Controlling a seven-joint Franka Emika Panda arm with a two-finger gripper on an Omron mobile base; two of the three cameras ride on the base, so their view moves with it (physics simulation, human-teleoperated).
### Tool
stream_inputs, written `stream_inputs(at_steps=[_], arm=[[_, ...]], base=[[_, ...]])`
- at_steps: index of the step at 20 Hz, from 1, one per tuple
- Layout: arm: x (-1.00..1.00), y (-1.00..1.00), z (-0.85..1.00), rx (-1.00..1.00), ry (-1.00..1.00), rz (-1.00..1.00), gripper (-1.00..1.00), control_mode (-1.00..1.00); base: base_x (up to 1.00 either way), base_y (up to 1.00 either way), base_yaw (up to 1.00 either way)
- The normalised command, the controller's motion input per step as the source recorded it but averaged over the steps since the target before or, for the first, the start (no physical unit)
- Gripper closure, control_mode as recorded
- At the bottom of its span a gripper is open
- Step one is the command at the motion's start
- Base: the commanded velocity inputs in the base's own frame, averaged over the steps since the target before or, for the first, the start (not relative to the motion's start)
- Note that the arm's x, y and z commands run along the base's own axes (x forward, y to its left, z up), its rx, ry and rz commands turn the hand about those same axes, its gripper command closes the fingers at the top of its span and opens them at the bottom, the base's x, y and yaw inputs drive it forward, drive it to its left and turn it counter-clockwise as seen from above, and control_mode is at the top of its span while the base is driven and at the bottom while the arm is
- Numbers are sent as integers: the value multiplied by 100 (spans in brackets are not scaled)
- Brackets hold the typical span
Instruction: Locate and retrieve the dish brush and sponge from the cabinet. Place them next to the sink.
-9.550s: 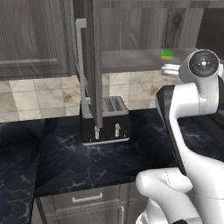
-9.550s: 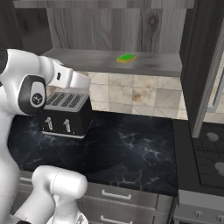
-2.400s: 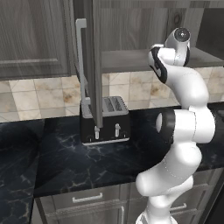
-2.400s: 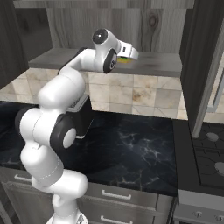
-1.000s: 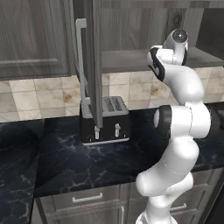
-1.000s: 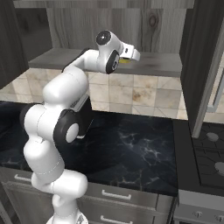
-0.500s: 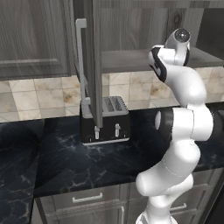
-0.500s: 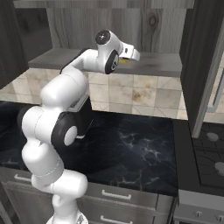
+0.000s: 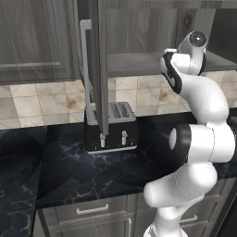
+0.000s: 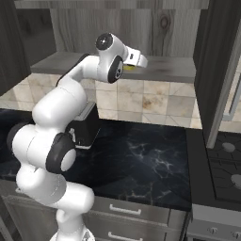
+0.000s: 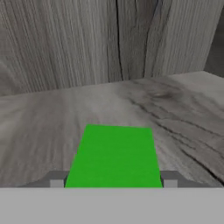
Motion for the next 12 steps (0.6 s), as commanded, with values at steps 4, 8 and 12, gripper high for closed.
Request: stream_inputs(at_steps=[4,8,12], arm=[[-26,37,24,1,-2,-1,100,-100],[-38,28,21,2,-2,0,100,-100],[-62,24,8,0,-3,0,100,-100]], base=[[0,0,0],[0,0,0],[0,0,0]])
